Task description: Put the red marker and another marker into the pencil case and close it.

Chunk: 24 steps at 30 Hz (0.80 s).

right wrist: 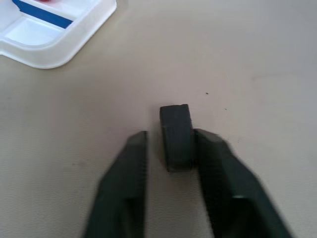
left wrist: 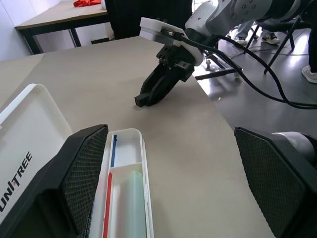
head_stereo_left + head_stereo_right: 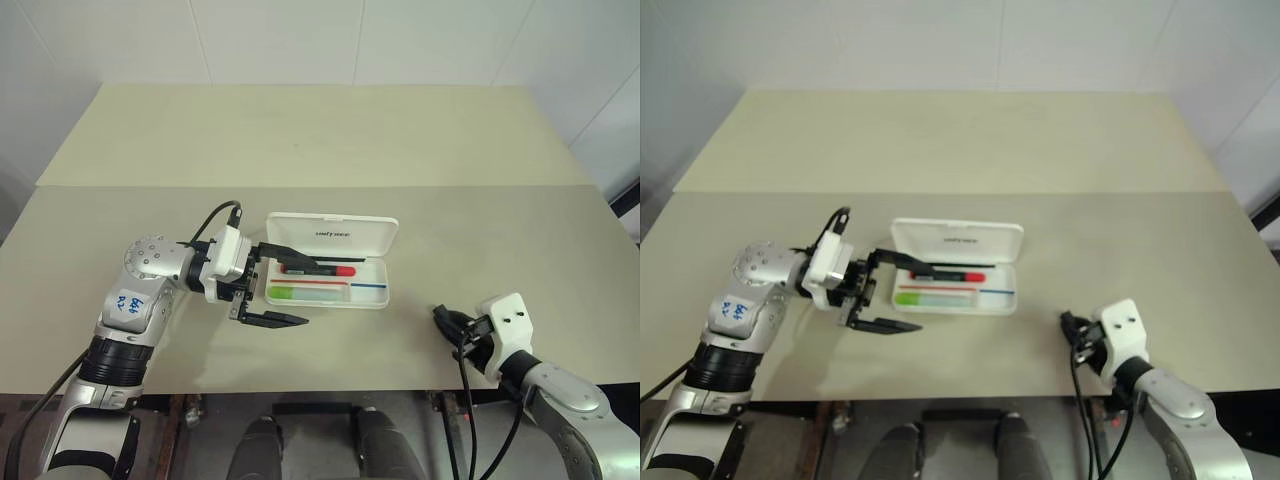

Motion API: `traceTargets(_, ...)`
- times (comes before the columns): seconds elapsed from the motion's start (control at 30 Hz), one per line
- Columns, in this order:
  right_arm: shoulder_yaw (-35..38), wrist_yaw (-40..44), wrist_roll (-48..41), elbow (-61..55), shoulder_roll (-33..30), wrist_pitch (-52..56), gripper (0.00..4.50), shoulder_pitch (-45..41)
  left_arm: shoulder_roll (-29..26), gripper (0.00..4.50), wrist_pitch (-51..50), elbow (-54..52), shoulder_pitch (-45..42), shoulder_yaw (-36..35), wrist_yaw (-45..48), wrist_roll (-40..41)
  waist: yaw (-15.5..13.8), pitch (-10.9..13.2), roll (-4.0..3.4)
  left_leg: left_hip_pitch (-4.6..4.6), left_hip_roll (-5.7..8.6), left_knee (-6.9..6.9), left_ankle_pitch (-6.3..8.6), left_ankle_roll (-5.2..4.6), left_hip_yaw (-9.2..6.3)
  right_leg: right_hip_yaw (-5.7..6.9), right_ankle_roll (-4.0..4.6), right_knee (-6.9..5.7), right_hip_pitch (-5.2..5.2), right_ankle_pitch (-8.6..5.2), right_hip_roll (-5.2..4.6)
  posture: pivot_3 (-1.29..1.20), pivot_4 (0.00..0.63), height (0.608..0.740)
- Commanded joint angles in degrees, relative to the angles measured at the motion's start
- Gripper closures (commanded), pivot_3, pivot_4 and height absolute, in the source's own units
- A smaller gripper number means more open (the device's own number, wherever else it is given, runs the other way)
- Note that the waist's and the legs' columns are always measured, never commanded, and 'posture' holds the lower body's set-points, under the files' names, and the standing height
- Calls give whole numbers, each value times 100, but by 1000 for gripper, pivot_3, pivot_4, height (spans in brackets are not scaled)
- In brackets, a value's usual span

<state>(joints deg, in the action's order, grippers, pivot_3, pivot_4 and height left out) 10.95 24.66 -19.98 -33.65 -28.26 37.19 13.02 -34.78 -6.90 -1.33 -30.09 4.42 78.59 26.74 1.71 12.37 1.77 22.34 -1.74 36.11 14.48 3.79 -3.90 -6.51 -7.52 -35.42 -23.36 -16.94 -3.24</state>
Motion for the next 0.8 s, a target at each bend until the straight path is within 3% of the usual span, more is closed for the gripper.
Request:
traceTargets(0.03,19,2,44,70,-35,-76,4199,-32,-4,122,11,-185,-19,-54,-31,53,1,0,0,0,0,1,0,0,0,0,1,0,1,0,0,0,150,740)
traceTargets(0.3,26,410,-88,180,-439,-158,4199,-563,-49,122,68,-106,-26,-91,0,31,21,0,0,-4,1,4,-9,-12,5,-7,2,0,2,0,0,0,150,740)
traceTargets(0.57,-187,1626,-387,365,-1256,-443,4199,-1369,-158,122,145,-54,42,-134,44,0,8,0,0,-3,0,-2,-10,-13,4,-6,-12,1,0,6,2,0,150,740)
traceTargets(0.8,-918,3093,-238,1209,-1686,-1382,4199,-2317,-288,122,267,26,109,-148,101,-49,16,1,1,-2,0,-5,-9,-13,4,-5,-15,1,-1,7,2,0,150,740)
